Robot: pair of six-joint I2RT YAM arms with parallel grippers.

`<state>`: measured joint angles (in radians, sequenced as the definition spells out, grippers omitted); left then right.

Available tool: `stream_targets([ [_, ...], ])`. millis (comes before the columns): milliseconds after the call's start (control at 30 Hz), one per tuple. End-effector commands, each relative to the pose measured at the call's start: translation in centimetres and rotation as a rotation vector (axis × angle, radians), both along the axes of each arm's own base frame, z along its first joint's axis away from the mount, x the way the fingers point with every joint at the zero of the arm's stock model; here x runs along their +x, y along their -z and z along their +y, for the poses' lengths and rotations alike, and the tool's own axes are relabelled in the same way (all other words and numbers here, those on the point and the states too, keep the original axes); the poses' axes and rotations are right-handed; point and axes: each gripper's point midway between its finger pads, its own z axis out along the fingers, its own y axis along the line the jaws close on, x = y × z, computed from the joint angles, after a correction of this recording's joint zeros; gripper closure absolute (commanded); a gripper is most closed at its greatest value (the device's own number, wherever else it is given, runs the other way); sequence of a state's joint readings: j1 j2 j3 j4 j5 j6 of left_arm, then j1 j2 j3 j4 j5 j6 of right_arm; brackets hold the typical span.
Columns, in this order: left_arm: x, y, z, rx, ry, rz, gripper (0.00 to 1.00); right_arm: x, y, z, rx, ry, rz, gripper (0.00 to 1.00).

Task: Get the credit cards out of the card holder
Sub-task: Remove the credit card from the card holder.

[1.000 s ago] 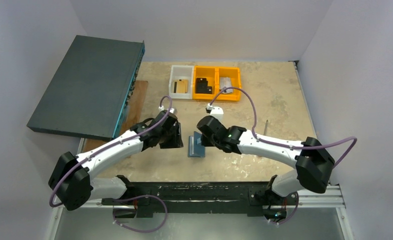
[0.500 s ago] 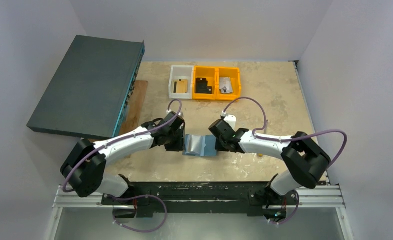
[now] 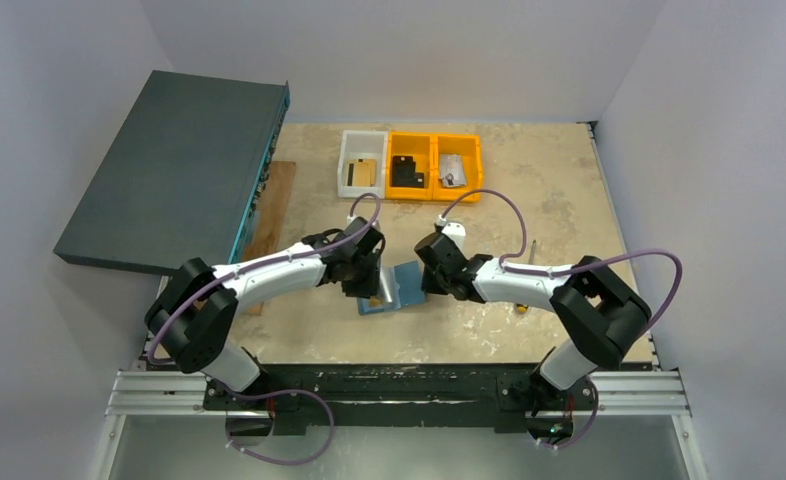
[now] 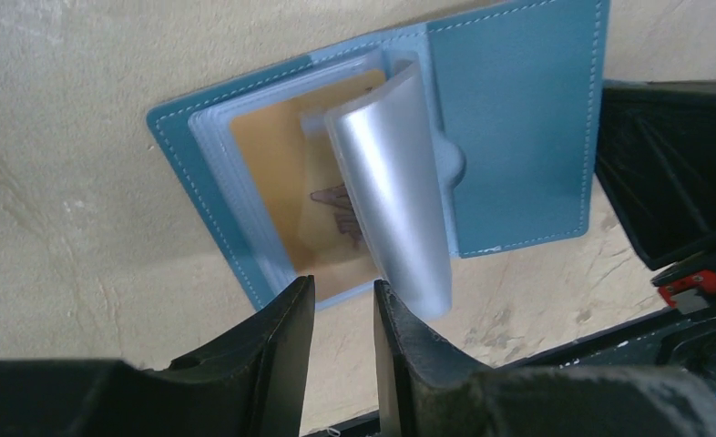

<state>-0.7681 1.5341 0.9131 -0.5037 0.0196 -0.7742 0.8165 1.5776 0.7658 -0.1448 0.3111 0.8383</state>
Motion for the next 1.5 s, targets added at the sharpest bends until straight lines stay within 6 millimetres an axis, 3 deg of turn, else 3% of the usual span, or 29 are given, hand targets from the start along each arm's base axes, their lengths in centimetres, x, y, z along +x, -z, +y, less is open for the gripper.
stream_targets([
  [0,1.8,-1.8,-2.2,-0.054,0.012,-0.055,0.71,-0.6,0.8,0.0,-0.021,-0.042,0.041,1.0],
  [200,2.6,-1.7,-4.6,-0.109,0.033,-0.03,0.71,-0.8,-0.2,0.7,0.019,-0.072,0.034,0.99],
  [467,3.6,-2.0,-7.5,-0.198,0.031,-0.014,0.7,-0.8,-3.5,0.5,0.057,-0.087,-0.022,0.73],
  [667,4.2,-1.1,-9.4,-0.23,0.021,0.023,0.68,-1.1,-6.7,-0.4,0.087,-0.081,-0.082,0.63],
  [833,4.0,0.5,-9.9,-0.205,0.014,0.06,0.67,-1.7,-7.5,-0.6,0.125,-0.089,-0.102,0.67],
  [1167,4.1,0.2,-8.7,-0.157,-0.012,0.042,0.68,-2.6,-7.5,4.0,0.375,-0.179,-0.079,0.89],
  [1467,4.3,-1.2,-8.6,-0.155,-0.006,0.025,0.68,-3.1,-4.3,4.4,0.416,-0.162,-0.032,0.98],
])
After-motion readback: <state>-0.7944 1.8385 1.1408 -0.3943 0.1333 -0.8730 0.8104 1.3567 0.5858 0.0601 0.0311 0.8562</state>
